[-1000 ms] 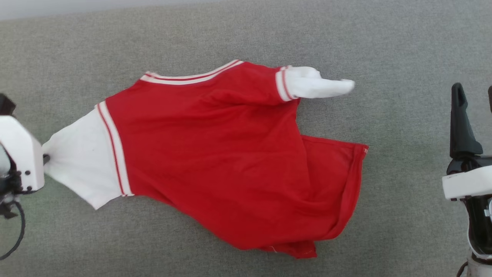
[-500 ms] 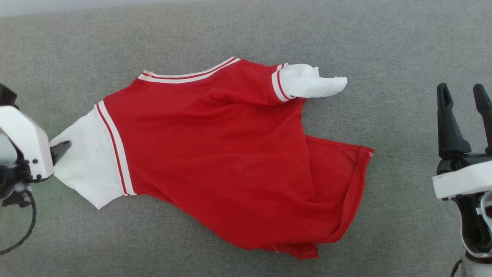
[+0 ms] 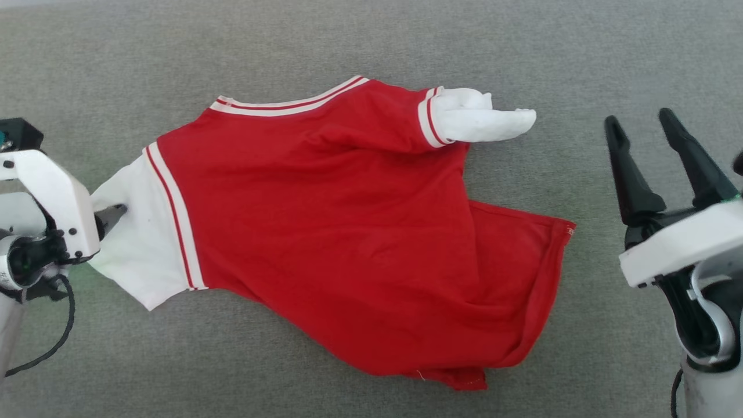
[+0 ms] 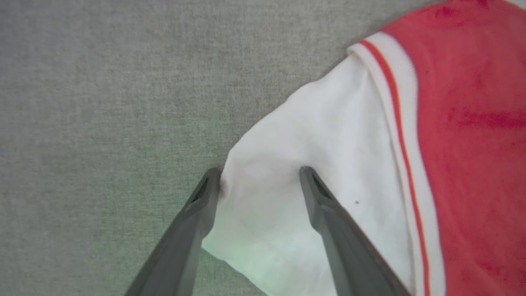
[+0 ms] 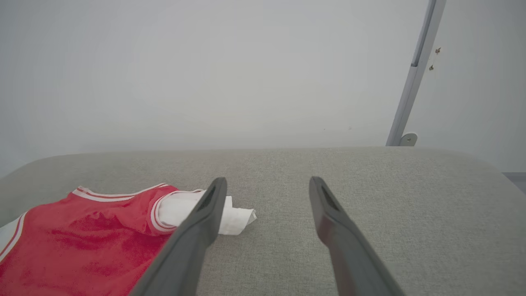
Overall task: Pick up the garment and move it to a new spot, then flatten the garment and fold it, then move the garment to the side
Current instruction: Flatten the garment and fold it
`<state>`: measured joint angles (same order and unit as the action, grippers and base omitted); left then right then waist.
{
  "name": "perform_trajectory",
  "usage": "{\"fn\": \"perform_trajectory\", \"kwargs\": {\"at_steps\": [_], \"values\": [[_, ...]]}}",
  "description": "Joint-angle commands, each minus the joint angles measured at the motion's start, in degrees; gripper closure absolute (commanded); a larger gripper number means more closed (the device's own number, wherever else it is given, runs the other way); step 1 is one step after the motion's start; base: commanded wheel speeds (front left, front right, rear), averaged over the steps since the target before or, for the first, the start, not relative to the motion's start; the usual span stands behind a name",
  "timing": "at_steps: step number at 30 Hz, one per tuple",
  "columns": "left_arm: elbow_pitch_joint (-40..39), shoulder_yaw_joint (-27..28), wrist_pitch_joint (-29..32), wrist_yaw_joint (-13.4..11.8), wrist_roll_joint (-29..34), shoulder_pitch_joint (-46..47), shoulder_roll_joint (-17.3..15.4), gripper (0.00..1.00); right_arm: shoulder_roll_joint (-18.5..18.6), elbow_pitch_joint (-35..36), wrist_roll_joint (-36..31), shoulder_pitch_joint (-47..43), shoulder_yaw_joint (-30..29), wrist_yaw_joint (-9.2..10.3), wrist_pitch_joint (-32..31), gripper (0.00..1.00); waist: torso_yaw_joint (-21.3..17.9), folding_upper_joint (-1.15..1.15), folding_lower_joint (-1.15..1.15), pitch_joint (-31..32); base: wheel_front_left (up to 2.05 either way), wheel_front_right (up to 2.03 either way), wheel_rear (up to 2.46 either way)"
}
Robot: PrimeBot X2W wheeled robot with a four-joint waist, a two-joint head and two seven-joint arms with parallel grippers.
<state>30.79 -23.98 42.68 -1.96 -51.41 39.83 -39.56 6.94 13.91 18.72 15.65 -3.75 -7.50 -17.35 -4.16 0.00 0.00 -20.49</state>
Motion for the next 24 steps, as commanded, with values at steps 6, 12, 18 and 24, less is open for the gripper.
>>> {"fn": "perform_trajectory", "kwargs": {"at_steps": [6, 12, 18, 24], "values": [[-2.4, 0.2, -7.8, 3.2, 1.8, 1.2, 1.4, 0.00, 5.6, -4.8, 1.7, 3.4, 4.7, 0.03, -2.9, 0.00, 2.1, 0.00, 0.00, 0.4, 0.00, 0.00, 0.00], [-8.4, 1.1, -21.6, 6.0, 4.5, 0.5, 3.7, 0.00, 12.3, -12.3, 4.0, 7.8, 10.7, 0.03, -7.1, 0.00, 6.1, 0.00, 0.00, 1.1, 0.00, 0.00, 0.00], [-14.6, 1.9, -35.2, 6.7, 8.2, -1.8, 5.0, 0.00, 17.8, -20.1, 5.7, 13.8, 16.4, 0.03, -10.1, 0.00, 9.3, 0.00, 0.00, 1.1, 0.00, 0.00, 0.00], [-19.3, 2.1, -43.3, 6.1, 10.2, -5.8, 6.4, 0.00, 22.7, -28.1, 7.6, 19.9, 23.5, 0.03, -13.0, 0.00, 12.3, 0.00, 0.00, 0.4, 0.00, 0.00, 0.00]]}}
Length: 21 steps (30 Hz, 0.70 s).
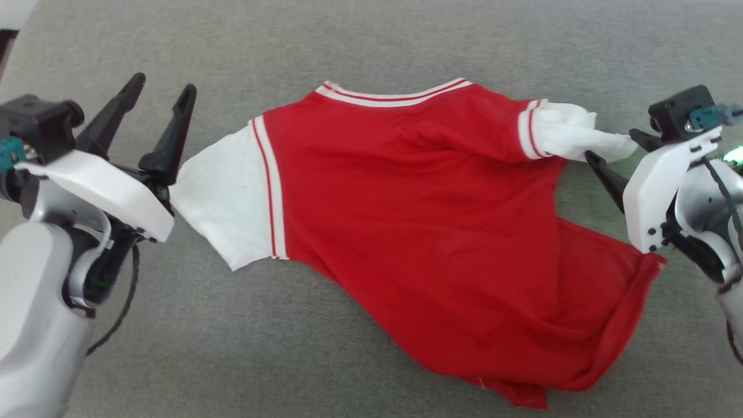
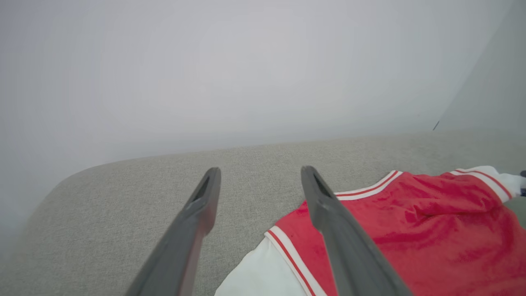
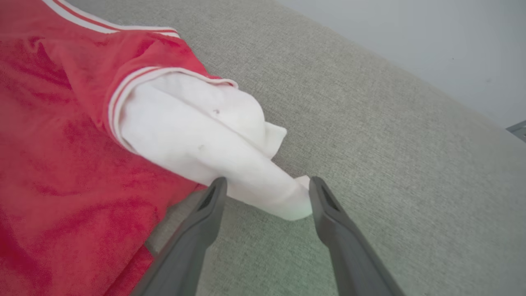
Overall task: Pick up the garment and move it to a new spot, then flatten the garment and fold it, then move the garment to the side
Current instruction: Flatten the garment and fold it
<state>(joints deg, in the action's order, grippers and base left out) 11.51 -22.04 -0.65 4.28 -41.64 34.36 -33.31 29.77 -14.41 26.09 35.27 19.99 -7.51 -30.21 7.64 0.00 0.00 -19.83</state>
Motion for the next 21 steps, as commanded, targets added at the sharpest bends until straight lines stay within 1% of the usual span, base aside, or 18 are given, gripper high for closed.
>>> {"fn": "perform_trajectory", "kwargs": {"at_steps": [1, 2, 3, 4, 9, 12, 16, 20, 21], "values": [[-0.7, 0.2, -1.0, -0.1, 0.6, -0.8, 0.3, 0.00, 0.4, -1.0, 0.7, 1.2, 0.7, 0.04, -0.2, 0.00, 1.0, 0.00, 0.00, -0.5, 0.00, 0.00, 0.00], [-1.3, 0.2, -1.9, -0.2, 0.7, -1.3, 0.5, 0.00, 0.9, -2.3, 0.9, 2.2, 1.6, 0.04, -0.3, 0.00, 1.4, 0.00, 0.00, -0.7, 0.00, 0.00, 0.00], [-1.8, 0.3, -2.7, -0.2, 0.6, -1.9, 0.7, 0.00, 1.2, -3.9, 1.5, 3.2, 2.0, 0.04, -0.5, 0.53, 1.8, 0.00, 0.00, -0.8, 0.00, 0.00, 0.00], [-2.1, 0.3, -3.2, -0.3, 0.5, -2.4, 1.0, 0.00, 1.3, -5.2, 2.1, 4.0, 2.5, 0.04, -0.7, 1.00, 2.1, 0.00, 0.00, -0.9, 0.00, 0.00, 0.00], [-3.6, 0.4, -5.0, -0.6, -0.6, -4.5, 1.9, 0.00, 2.4, -9.2, 5.4, 7.3, 3.6, 0.04, -2.8, 1.00, 3.1, 0.00, 0.00, -1.0, 0.00, 0.00, 0.00], [-4.2, 0.7, -5.4, -0.7, -1.3, -5.5, 1.9, 0.00, 3.5, -9.1, 8.6, 8.0, 3.6, 0.04, -4.6, 1.00, 3.3, 0.00, 0.00, -0.9, 0.00, 0.00, 0.00], [-5.1, 1.0, -5.5, -0.7, -1.8, -6.5, 1.5, 0.00, 7.3, -7.5, 12.8, 8.1, 2.6, 0.04, -8.4, 1.00, 3.3, 0.00, 0.00, -0.8, 0.00, 0.00, 0.00], [-6.0, 1.5, -5.8, -1.1, -2.3, -7.0, 1.1, 0.00, 11.0, -5.2, 16.0, 6.8, -0.5, 0.04, -13.3, 1.00, 3.2, 0.00, 0.00, -0.9, 0.00, 0.00, 0.00], [-6.0, 1.5, -5.8, -1.1, -2.3, -7.0, 1.1, 0.00, 11.0, -5.2, 16.0, 6.8, -0.5, 0.04, -13.3, 1.00, 3.2, 0.00, 0.00, -0.9, 0.00, 0.00, 0.00]]}}
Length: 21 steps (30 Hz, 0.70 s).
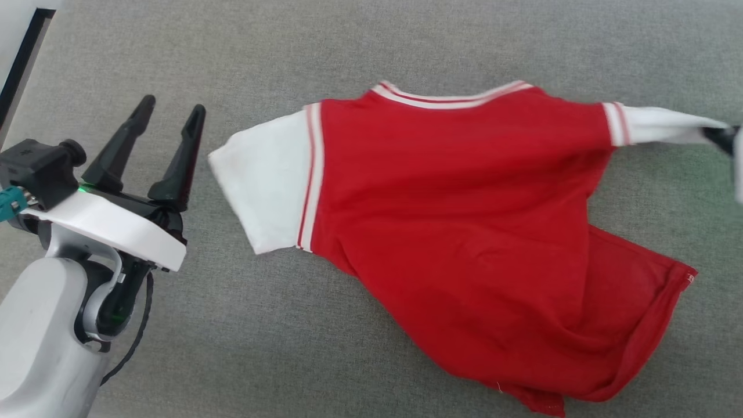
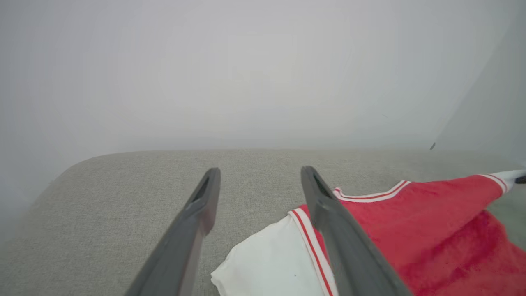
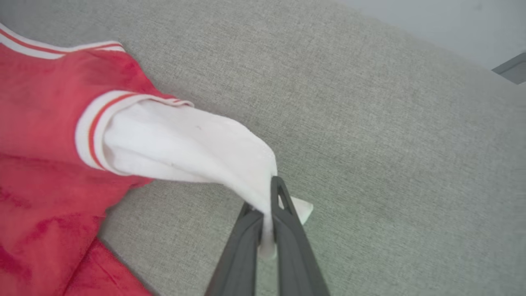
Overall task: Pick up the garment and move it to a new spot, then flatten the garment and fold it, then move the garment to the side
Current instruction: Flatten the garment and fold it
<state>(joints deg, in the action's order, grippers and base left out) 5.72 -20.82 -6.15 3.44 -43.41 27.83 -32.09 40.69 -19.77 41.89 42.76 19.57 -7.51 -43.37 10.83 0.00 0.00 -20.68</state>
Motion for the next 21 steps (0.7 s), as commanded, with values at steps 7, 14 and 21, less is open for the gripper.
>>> {"fn": "perform_trajectory", "kwargs": {"at_steps": [7, 14, 21], "values": [[-1.3, 0.6, -0.7, -0.4, -1.0, -1.0, -0.4, 0.00, 3.8, 2.1, -0.1, -2.0, -8.6, 0.04, -6.2, 1.00, 0.2, 0.00, 0.00, -1.0, 0.00, 0.00, 0.00], [-1.5, 0.0, -0.8, 0.0, -1.1, 0.1, 0.1, 0.00, -1.9, -2.5, -6.4, -3.8, -12.9, 0.04, -5.3, 1.00, 0.7, 0.00, 0.00, -1.9, 0.00, 0.00, 0.00], [-1.1, -0.3, -0.5, 0.3, -1.1, 1.4, 0.0, 0.00, -6.6, -8.0, -11.8, -2.4, -14.2, 0.04, -1.1, 0.90, 0.4, 0.00, 0.00, -2.4, 0.00, 0.00, 0.00]]}}
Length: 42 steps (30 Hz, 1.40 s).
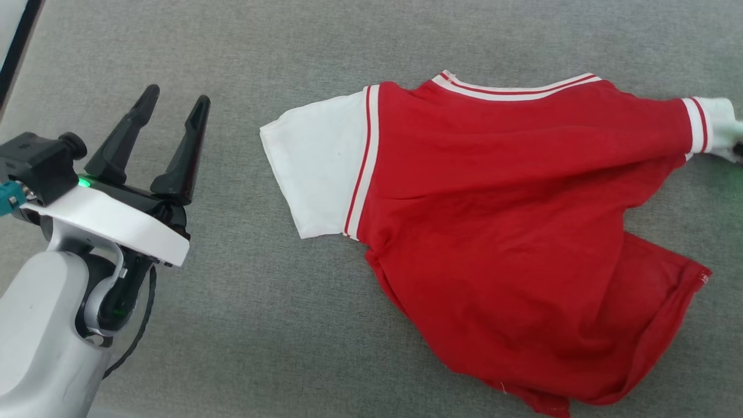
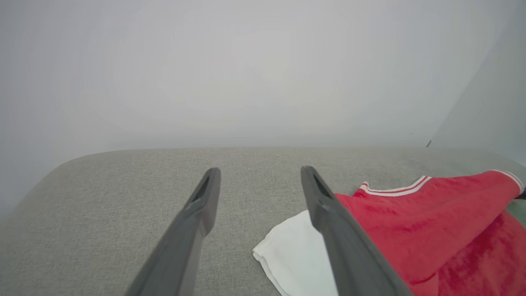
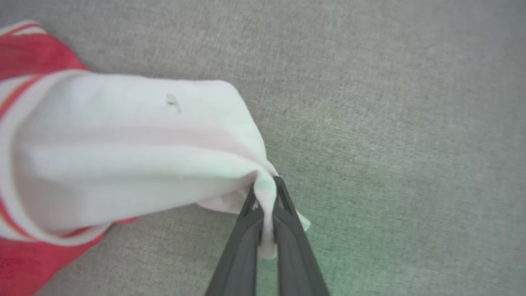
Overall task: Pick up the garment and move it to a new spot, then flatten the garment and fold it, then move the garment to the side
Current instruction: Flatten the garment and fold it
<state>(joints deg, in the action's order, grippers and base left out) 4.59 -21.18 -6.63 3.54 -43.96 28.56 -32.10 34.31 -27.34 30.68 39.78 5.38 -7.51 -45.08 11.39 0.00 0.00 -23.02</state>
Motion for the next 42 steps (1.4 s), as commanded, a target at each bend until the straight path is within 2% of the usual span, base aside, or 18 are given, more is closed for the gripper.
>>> {"fn": "perform_trajectory", "kwargs": {"at_steps": [1, 3, 10, 14, 19, 23, 24, 29, 35, 42], "values": [[0.0, 0.0, 0.0, 0.3, -0.6, 0.7, -0.1, 0.00, -0.4, -0.8, -1.4, 1.2, -0.4, 0.04, 1.6, 0.57, -0.3, 0.00, 0.00, 0.0, 0.00, 0.00, 0.00], [0.1, 0.0, 0.2, 0.3, -0.6, 0.8, -0.3, 0.00, -0.8, -1.1, -2.1, 2.0, 0.1, 0.04, 2.4, 0.00, -0.7, 0.00, 0.00, 0.2, 0.00, 0.00, 0.00], [-0.4, -0.5, 2.0, 0.5, -0.9, 0.3, -1.7, 0.00, 0.8, 5.4, -0.6, 1.7, 0.2, 0.04, 6.1, 0.00, -2.7, 0.00, 0.00, 1.6, 0.00, 0.00, 0.00], [-0.6, -1.2, 6.7, 0.8, -3.4, 0.3, -2.5, 0.00, -0.2, 11.8, -0.5, -1.6, -2.7, 0.04, 10.9, 0.00, -4.5, 0.00, 0.00, 2.7, 0.00, 0.00, 0.00], [0.4, -2.7, 17.5, 0.4, -7.9, 1.9, -4.6, 0.00, -4.2, 20.1, -2.9, -7.3, -7.7, 0.04, 17.2, 0.00, -6.8, 0.00, 0.00, 3.7, 0.00, 0.00, 0.00], [2.7, -4.2, 27.5, -1.3, -11.1, 4.1, -5.7, 0.00, -9.5, 26.5, -5.0, -11.7, -11.3, 0.04, 19.4, 0.00, -8.7, 0.00, 0.00, 3.9, 0.00, 0.00, 0.00], [2.7, -4.2, 27.5, -1.3, -11.1, 4.1, -5.7, 0.00, -9.5, 26.5, -5.0, -11.7, -11.3, 0.04, 19.4, 0.00, -8.7, 0.00, 0.00, 3.9, 0.00, 0.00, 0.00], [7.8, -7.1, 38.6, -2.8, -12.1, 9.5, -6.0, 0.00, -15.8, 33.7, -6.8, -15.7, -13.0, 0.04, 19.0, 0.00, -11.1, 0.00, 0.00, 3.7, 0.00, 0.00, 0.00], [18.2, -11.0, 49.6, -5.2, -10.3, 16.6, -6.0, 0.00, -21.0, 40.7, -7.9, -18.5, -13.4, 0.04, 17.0, 0.00, -14.5, 0.00, 0.00, 2.9, 0.00, 0.00, 0.00], [27.6, -12.2, 51.7, -5.6, -9.9, 19.7, -4.6, 0.00, -22.9, 44.5, -7.7, -20.0, -14.5, 0.04, 15.5, 0.00, -16.7, 0.00, 0.00, 1.5, 0.00, 0.00, 0.00]]}}
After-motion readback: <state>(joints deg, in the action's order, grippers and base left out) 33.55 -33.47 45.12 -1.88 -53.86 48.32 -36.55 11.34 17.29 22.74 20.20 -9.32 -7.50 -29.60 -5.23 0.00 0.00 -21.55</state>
